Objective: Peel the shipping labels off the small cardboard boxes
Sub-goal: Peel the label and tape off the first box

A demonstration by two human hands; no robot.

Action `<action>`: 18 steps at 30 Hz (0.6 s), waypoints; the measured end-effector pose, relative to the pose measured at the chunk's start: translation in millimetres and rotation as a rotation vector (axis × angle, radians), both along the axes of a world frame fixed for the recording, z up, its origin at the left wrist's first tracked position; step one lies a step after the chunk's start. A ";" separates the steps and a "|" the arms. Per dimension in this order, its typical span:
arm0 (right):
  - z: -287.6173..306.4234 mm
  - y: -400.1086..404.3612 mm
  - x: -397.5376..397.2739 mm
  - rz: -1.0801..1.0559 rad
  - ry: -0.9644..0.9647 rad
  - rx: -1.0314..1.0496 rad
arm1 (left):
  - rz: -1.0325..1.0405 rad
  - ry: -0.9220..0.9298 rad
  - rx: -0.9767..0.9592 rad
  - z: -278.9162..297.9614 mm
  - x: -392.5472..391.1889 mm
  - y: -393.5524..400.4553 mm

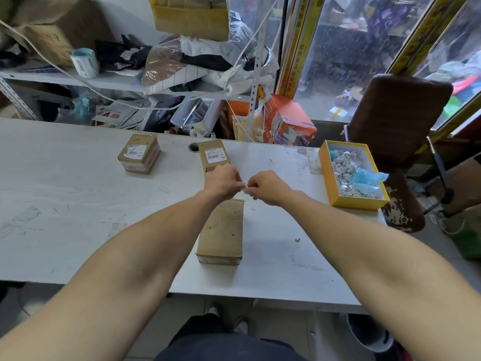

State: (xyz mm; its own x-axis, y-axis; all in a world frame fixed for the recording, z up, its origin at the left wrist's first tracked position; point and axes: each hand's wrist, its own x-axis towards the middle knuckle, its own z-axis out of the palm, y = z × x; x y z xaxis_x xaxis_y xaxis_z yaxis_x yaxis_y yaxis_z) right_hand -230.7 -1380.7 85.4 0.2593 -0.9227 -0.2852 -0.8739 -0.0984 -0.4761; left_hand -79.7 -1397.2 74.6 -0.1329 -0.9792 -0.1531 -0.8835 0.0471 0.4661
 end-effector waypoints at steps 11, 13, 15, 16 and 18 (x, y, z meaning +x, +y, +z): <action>-3.0 -8.8 -35.3 -0.226 -0.035 -0.006 | -0.215 0.200 0.098 3.8 -40.6 -27.6; -0.7 -8.7 -46.1 -0.254 -0.072 0.000 | -0.192 0.191 0.058 -0.4 -56.7 -30.5; 0.9 -8.4 -61.1 -0.294 -0.118 0.020 | -0.140 0.245 0.040 -3.8 -70.5 -30.9; 1.4 -10.1 -76.2 -0.317 -0.124 0.025 | -0.131 0.283 0.042 -4.5 -84.0 -32.3; 2.2 -12.8 -100.2 -0.349 -0.125 0.022 | -0.172 0.332 0.063 -2.1 -106.1 -32.0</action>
